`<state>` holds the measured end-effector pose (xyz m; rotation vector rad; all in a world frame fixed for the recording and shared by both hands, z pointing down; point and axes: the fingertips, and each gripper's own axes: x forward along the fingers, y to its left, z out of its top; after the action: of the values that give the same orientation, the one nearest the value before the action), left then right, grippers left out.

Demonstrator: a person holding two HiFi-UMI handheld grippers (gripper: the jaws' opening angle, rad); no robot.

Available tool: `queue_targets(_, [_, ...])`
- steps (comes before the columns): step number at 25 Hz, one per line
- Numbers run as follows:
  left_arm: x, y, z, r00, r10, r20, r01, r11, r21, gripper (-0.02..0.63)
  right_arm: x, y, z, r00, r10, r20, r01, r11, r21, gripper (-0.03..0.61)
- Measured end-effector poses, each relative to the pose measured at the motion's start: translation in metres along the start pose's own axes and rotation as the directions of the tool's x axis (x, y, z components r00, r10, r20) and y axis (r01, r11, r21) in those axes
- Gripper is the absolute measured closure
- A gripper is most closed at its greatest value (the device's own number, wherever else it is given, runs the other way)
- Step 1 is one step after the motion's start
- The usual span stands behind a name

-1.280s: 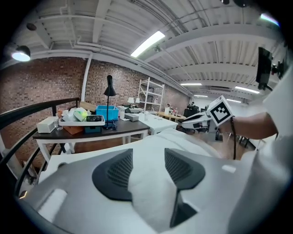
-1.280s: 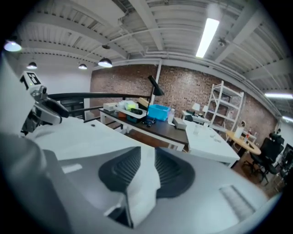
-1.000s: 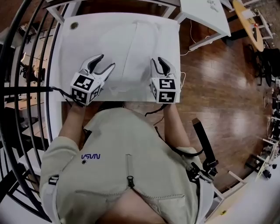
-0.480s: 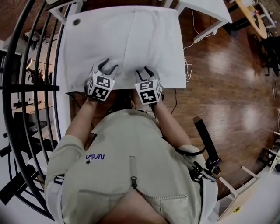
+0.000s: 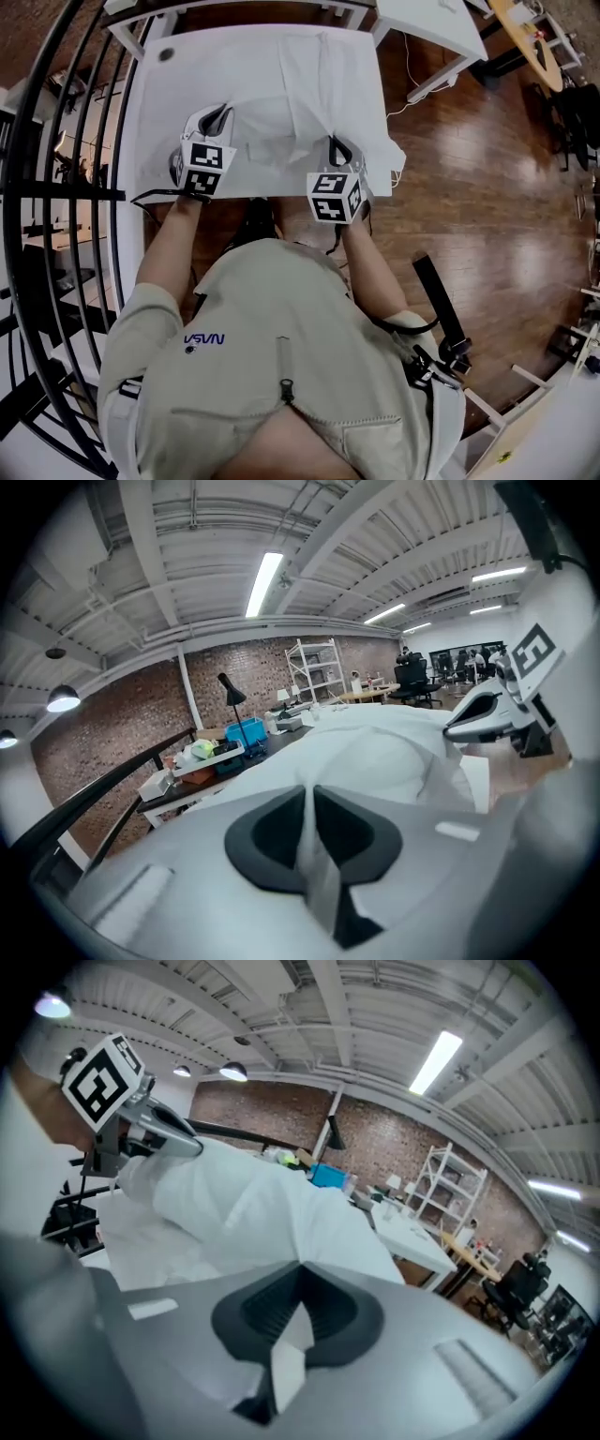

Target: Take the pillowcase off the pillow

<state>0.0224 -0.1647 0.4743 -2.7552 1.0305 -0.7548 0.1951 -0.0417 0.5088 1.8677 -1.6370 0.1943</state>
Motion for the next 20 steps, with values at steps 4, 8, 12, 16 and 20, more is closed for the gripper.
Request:
queue_targets(4, [-0.007,0.013,-0.007,1.000,-0.007,0.002,0.008,0.999,-0.051,0.584,-0.007,-0.041,-0.030,0.993,-0.096,-0.072,0.101,0.992,0.070,0.572])
queue_targets(8, [-0.014,-0.006,-0.023,0.998,-0.054,-0.021,0.052,0.996,-0.070,0.583,0.004,-0.052,-0.075,0.978,-0.123,-0.168,0.142,0.984,0.106,0.572])
queue_targets(12, [-0.017,-0.030,-0.063,0.991,-0.111,-0.070,0.101,0.987,-0.128,0.581,0.019,-0.033,-0.122,0.957,-0.063,-0.282,0.103,0.986,0.129,0.572])
queue_targets(16, [-0.013,-0.045,-0.095,0.985,-0.146,-0.093,0.131,0.980,-0.150,0.570,0.018,-0.021,-0.141,0.954,0.026,-0.300,0.030,0.983,0.180,0.571])
queue_targets(20, [-0.014,-0.047,-0.086,0.981,-0.182,-0.064,0.169,0.971,-0.170,0.524,0.006,-0.025,-0.135,0.957,0.106,-0.271,-0.041,0.971,0.235,0.499])
